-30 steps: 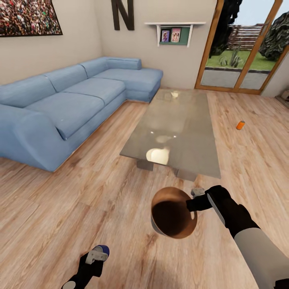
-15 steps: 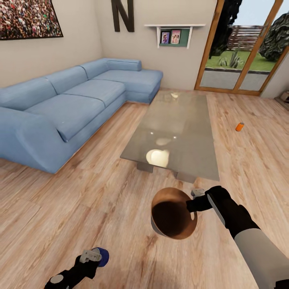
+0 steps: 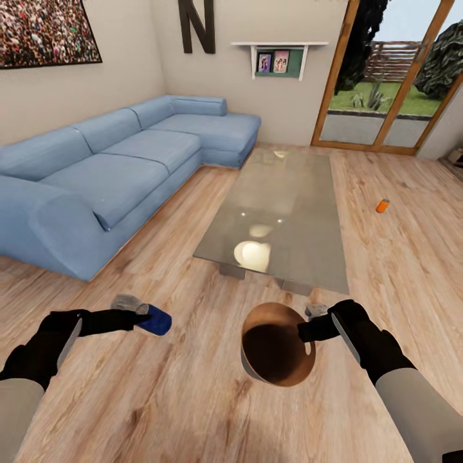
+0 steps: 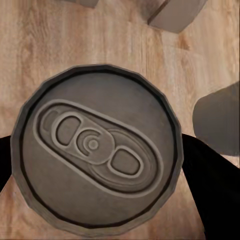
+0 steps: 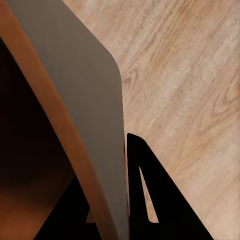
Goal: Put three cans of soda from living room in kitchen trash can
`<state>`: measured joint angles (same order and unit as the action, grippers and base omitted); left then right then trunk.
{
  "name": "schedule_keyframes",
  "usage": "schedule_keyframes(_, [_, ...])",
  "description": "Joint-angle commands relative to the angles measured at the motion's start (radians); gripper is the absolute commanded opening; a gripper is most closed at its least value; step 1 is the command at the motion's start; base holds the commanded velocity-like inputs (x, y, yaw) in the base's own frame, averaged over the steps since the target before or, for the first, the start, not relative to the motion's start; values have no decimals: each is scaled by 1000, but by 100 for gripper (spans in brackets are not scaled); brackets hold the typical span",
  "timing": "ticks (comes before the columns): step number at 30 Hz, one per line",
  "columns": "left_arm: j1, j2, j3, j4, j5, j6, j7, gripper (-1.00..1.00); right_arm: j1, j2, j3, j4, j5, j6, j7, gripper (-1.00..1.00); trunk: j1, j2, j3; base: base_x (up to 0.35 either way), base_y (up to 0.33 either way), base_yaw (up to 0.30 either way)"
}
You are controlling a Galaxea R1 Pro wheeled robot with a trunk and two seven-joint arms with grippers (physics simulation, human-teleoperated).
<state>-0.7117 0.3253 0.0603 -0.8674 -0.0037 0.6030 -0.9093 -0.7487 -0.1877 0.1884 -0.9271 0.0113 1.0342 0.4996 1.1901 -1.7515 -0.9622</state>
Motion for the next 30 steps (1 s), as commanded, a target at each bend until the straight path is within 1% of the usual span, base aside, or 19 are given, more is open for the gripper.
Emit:
schedule_keyframes(1, [-69, 4, -11, 7, -6, 51, -51, -100, 1, 2, 2, 0, -29, 6, 7, -100, -4, 7, 3, 0, 0, 0])
schedule_keyframes(3, [-167, 13, -36, 15, -7, 124, -122, -100, 5, 7, 6, 0, -29, 6, 8, -100, -12, 21, 9, 0, 0, 0])
schedule_keyframes(4, [-199, 16, -43, 17, -7, 144, -142, -100, 6, 9, 7, 0, -29, 7, 8, -100, -15, 28, 13, 0, 0, 0])
schedule_keyframes(5, [-262, 21, -57, 20, -7, 180, -178, -100, 7, 12, 8, 0, -30, 9, 7, -100, -19, 35, 16, 0, 0, 0])
schedule_keyframes(6, [-364, 26, -88, 22, -7, 235, -228, -100, 8, 15, 9, 0, -29, 13, 6, -100, -23, 42, 19, 0, 0, 0])
schedule_keyframes(8, [-437, 30, -116, 24, -8, 278, -261, -100, 9, 15, 7, 0, -30, 13, 6, -100, -31, 56, 25, 0, 0, 0])
schedule_keyframes(9, [-512, 36, -152, 27, -8, 320, -287, -100, 8, 15, 7, 0, -30, 13, 10, -100, -35, 63, 28, 0, 0, 0])
schedule_keyframes(10, [-549, 39, -172, 32, -8, 338, -298, -100, 7, 15, 7, 1, -30, 13, 16, -100, -38, 70, 31, 0, 0, 0])
schedule_keyframes(11, [-622, 44, -217, 46, -8, 369, -316, -100, 4, 16, 12, 1, -29, 13, 42, -100, -42, 77, 34, 0, 0, 0])
schedule_keyframes(13, [-745, 48, -301, 83, -7, 406, -373, -100, -19, 14, 50, 5, -26, 13, 117, -100, -50, 91, 41, 0, 0, 0])
schedule_keyframes(17, [-824, 45, -373, 100, -7, 422, -429, -100, -99, 15, 104, 77, -25, 13, 164, -100, -65, 119, 53, 0, 0, 0])
schedule_keyframes(18, [-855, 43, -411, 101, -6, 433, -452, -100, -195, 17, 135, 218, -24, 13, 183, -100, -69, 126, 56, 0, 0, 0])
schedule_keyframes(19, [-861, 42, -419, 101, -5, 437, -457, -100, -231, 18, 142, 269, -24, 13, 187, -100, -73, 133, 60, 0, 0, 0])
schedule_keyframes(20, [-870, 41, -431, 101, -5, 442, -464, -100, -297, 21, 152, 361, -23, 13, 193, -100, -77, 140, 63, 0, 0, 0])
schedule_keyframes(23, [-880, 38, -444, 101, -4, 444, -471, -100, -390, 39, 166, 494, -21, 13, 199, -100, -88, 161, 72, 0, 0, 0])
schedule_keyframes(25, [-882, 35, -456, 101, -4, 444, -473, -100, -422, 46, 174, 540, -19, 13, 200, -100, -96, 175, 78, 0, 0, 0])
schedule_keyframes(27, [-885, 20, -518, 100, -2, 444, -474, -100, -494, 60, 191, 608, -7, 13, 201, -100, -104, 189, 85, 0, 0, 0])
schedule_keyframes(29, [-885, 5, -546, 100, -2, 444, -473, -100, -516, 74, 203, 630, 14, 13, 201, -100, -111, 203, 91, 0, 0, 0])
schedule_keyframes(30, [-885, -17, -566, 100, -2, 444, -473, -100, -530, 89, 211, 652, 43, 13, 201, -100, -111, 203, 91, 0, 0, 0])
